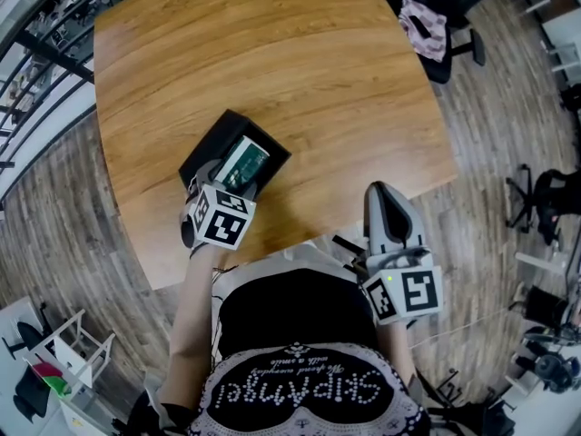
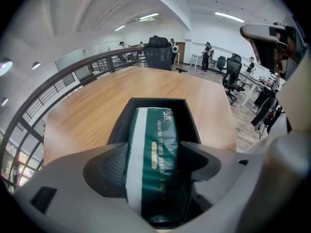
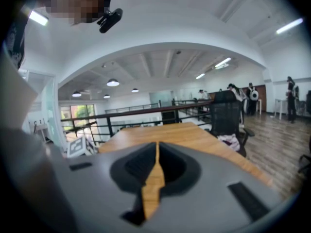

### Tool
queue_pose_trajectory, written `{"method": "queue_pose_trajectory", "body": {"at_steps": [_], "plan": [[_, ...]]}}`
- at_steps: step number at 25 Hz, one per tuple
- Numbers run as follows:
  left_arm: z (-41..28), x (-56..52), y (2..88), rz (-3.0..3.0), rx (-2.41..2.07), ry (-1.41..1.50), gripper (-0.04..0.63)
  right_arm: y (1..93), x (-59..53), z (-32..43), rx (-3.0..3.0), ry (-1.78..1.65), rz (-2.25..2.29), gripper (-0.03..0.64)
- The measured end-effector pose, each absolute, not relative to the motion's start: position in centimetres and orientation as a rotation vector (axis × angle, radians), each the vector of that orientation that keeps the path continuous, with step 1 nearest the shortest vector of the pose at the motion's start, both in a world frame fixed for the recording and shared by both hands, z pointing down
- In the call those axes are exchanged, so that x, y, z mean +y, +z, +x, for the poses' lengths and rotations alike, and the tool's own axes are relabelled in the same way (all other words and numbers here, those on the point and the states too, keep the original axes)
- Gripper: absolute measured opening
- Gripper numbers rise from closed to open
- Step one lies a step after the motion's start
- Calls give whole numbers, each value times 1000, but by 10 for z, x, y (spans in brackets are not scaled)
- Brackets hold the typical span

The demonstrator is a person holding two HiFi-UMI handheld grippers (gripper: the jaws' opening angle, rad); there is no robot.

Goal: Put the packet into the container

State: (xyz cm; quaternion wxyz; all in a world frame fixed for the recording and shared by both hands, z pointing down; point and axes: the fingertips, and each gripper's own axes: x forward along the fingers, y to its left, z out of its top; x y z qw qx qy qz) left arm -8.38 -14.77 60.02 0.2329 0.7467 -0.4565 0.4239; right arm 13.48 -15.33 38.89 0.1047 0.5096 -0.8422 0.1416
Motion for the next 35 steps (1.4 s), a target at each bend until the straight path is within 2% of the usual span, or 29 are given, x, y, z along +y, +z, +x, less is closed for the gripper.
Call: {"method": "queue_pose_trajectory", "body": {"at_steps": [25,28,33,35], "plan": [[-87,-156,538,2136,-1369,871,353,389,-157,140,-2500,461,1505,40],[-94,-159,529,2129,-1437,830,254,389,-157,141,-2501,462,1498,40],[-97,-158,522,2127,-1475,771,208,389,-157,139,-2513,459,1484,40],[-98,-158,517,2131,-1506,759,163,388,-157,139,-2516,458,1479,40]]}}
